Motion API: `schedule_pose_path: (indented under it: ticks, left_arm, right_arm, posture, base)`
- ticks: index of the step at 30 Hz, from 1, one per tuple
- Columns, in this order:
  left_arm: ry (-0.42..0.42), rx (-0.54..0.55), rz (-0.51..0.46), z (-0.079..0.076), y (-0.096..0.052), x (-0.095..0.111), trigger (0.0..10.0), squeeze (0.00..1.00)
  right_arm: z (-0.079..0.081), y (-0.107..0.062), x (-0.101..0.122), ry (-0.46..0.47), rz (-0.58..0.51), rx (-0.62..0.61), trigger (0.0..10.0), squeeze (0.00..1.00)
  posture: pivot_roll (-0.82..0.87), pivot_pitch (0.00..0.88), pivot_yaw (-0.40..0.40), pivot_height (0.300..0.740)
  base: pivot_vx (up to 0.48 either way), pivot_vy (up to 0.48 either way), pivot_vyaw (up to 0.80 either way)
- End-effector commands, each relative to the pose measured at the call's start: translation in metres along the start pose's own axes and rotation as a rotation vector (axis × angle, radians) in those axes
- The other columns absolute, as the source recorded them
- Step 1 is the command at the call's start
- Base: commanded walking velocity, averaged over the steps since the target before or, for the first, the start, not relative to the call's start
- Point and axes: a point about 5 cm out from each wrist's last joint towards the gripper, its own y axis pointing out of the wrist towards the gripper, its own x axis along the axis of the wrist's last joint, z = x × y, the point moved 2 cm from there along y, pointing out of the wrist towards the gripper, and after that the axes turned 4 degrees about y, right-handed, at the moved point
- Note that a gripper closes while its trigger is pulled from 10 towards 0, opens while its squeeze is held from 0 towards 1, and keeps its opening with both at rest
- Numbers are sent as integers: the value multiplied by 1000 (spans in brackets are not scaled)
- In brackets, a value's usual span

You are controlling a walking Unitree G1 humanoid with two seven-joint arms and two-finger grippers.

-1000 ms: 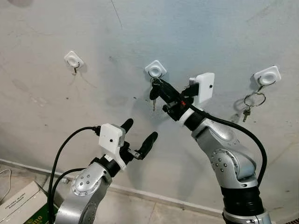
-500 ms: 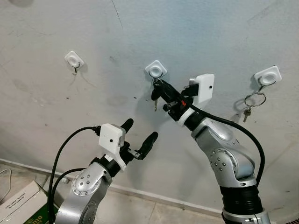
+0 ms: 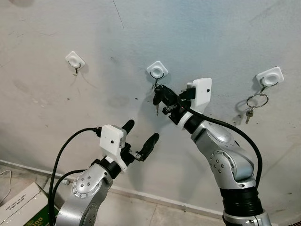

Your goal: Hang keys on a hook

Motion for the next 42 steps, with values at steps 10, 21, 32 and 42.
schedule_pose_path:
  ticks: [10, 21, 32, 42]
  left_arm:
    - [9, -26, -28, -3, 5, 7, 10000, 0]
    - [10, -27, -28, -4, 5, 6, 10000, 0]
    - [16, -28, -62, -4, 8, 11, 10000, 0]
    - [31, -14, -62, -2, 6, 10, 10000, 0]
  right_arm:
    - [-12, -6, -25, 49, 97, -75, 10000, 0]
    - [-16, -10, -34, 63, 127, -96, 10000, 0]
    - [-21, -12, -39, 56, 135, -113, 10000, 1000]
    - [-34, -15, -40, -12, 129, -173, 10000, 1000]
  posture:
    - [-64, 0, 61, 740]
    - [-68, 0, 59, 740]
    - [-70, 0, 58, 740]
    - [-68, 0, 53, 740]
  base:
    - [0, 0, 0]
    - [0, 0, 0]
    - [0, 0, 0]
    - [0, 0, 0]
